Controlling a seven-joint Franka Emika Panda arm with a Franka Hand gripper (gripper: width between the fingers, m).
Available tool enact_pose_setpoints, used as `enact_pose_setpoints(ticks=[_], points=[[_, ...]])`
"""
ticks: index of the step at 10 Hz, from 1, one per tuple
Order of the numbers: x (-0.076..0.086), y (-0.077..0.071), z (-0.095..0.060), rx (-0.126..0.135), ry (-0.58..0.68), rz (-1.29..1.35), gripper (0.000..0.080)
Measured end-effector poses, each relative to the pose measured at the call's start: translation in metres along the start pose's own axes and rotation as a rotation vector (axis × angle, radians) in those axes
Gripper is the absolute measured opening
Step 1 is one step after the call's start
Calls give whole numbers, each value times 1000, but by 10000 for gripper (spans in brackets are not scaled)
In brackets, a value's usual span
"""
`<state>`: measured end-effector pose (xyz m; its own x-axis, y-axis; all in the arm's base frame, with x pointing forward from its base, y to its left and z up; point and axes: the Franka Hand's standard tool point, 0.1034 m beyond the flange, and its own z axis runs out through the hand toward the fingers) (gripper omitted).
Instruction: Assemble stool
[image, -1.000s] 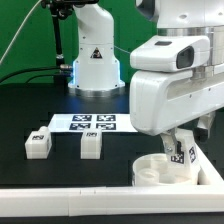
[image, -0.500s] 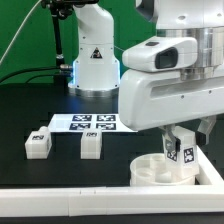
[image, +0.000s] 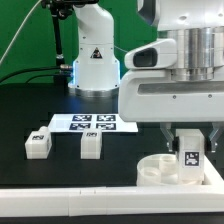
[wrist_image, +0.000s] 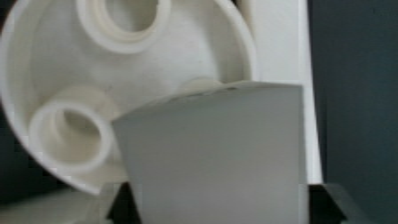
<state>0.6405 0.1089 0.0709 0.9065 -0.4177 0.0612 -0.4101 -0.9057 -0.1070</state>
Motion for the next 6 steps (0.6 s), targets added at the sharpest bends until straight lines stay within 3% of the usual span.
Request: enact_pose_setpoints(ticks=[2,6], points=[[4,5,0,46,-23,265,343],[3,5,0,38,-26,481,343]])
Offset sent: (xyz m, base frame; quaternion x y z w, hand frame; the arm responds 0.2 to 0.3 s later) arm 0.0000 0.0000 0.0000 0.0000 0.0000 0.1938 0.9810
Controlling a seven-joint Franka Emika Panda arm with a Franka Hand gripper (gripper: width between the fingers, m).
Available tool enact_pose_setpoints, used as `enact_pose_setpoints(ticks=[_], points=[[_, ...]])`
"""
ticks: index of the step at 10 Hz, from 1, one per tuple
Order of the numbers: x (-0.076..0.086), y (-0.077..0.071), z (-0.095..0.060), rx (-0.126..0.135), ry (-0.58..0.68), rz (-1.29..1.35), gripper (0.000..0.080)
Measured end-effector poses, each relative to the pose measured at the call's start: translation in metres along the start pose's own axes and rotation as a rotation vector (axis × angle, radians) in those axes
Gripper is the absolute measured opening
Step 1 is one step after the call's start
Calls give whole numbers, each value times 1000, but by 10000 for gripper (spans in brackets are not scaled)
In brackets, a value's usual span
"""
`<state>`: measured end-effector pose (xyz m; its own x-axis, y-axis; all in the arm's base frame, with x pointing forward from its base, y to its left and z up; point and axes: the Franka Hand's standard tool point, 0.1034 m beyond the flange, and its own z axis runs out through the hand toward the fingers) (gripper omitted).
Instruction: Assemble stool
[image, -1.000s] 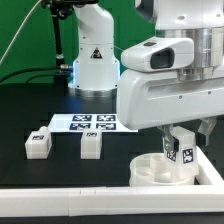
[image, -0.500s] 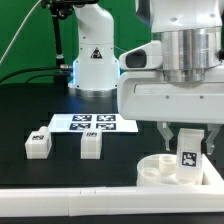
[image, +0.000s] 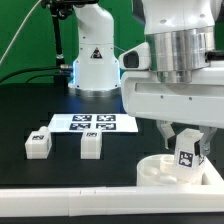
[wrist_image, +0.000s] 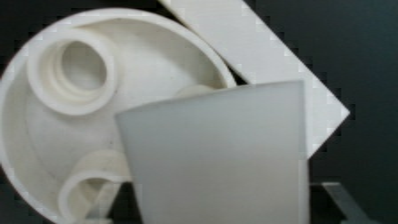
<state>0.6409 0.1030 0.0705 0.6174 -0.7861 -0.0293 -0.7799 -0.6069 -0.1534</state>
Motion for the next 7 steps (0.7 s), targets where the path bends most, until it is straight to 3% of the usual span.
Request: enact_pose_setpoints(ticks=[3,4,5,7], points=[[1,1,0,7,-9,352,343],[2,1,0,24,-25,583,343],[3,2,2,65,-46,793,343],[4,1,2,98,-77,971,343]])
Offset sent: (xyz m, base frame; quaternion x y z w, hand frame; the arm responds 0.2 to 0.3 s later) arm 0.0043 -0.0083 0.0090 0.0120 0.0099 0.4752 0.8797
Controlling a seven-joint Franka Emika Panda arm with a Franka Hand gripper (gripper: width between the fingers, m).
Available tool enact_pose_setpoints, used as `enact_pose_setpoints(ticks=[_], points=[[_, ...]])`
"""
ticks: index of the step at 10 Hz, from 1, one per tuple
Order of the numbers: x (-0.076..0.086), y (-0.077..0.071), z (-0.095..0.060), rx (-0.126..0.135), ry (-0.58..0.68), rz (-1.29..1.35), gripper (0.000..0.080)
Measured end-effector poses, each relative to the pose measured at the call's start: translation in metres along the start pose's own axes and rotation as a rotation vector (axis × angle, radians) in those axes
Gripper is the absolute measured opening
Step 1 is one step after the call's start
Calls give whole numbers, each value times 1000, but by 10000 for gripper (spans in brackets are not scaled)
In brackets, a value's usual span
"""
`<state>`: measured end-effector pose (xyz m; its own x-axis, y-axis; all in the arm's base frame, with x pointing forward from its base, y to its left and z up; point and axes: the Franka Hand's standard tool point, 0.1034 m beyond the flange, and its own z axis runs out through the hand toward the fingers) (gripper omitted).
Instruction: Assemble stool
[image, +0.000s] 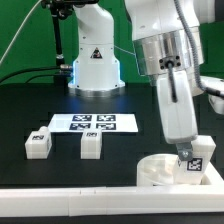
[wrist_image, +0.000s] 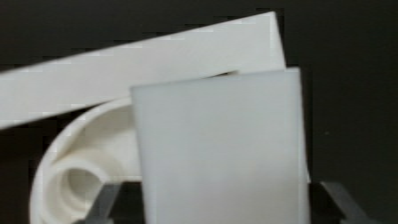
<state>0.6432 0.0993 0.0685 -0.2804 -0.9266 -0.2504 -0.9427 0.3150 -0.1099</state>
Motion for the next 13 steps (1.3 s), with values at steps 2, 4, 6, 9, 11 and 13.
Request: enact_pose_setpoints(ticks=[2,4,6,9,11,13], points=[[-2,2,1,-3,-3,134,343],[-3,2,1,-4,-4,249,343],[-3,2,0,-1,-15,421,343],[-14,6,3,62,-59,525,343],[-16,7,3,87,-59,516,343],[-17,8,4,88,-57,498,418]])
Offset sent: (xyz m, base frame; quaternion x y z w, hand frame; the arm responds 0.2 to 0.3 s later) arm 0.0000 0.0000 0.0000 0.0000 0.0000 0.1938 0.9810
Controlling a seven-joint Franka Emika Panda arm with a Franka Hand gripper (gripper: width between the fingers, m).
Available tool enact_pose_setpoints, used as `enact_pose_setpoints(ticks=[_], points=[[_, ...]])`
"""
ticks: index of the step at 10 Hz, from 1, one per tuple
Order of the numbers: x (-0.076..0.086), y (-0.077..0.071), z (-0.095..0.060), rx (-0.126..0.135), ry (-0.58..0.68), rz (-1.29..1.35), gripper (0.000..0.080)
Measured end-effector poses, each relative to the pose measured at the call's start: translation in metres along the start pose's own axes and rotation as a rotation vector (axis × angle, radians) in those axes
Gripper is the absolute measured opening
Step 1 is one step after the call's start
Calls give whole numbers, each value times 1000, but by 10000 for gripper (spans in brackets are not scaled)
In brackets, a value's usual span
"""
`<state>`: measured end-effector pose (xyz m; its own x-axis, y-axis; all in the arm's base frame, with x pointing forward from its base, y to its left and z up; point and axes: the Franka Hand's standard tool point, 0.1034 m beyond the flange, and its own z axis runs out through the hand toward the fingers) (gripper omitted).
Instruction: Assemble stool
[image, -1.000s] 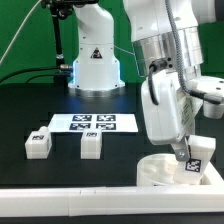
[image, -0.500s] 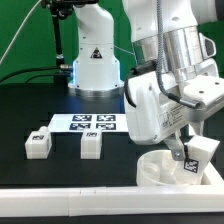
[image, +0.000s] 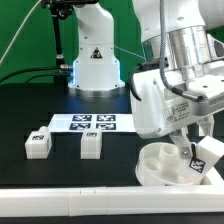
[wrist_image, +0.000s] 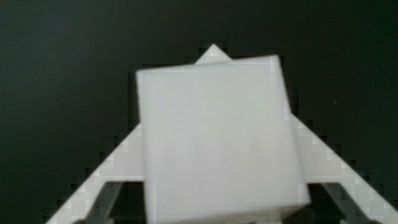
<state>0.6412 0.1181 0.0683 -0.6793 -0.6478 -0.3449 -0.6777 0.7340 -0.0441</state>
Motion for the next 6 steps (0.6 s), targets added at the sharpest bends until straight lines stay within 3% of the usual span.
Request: enact_pose_setpoints(ticks=[1,2,3,5,6], points=[[0,0,0,0,0,-37,562],[0,0,0,0,1,-43,562],[0,0,0,0,1,-71,630],[-10,-2,-12,4,-16,-313,646],[-14,1,-19,-20,-13,-488,646]])
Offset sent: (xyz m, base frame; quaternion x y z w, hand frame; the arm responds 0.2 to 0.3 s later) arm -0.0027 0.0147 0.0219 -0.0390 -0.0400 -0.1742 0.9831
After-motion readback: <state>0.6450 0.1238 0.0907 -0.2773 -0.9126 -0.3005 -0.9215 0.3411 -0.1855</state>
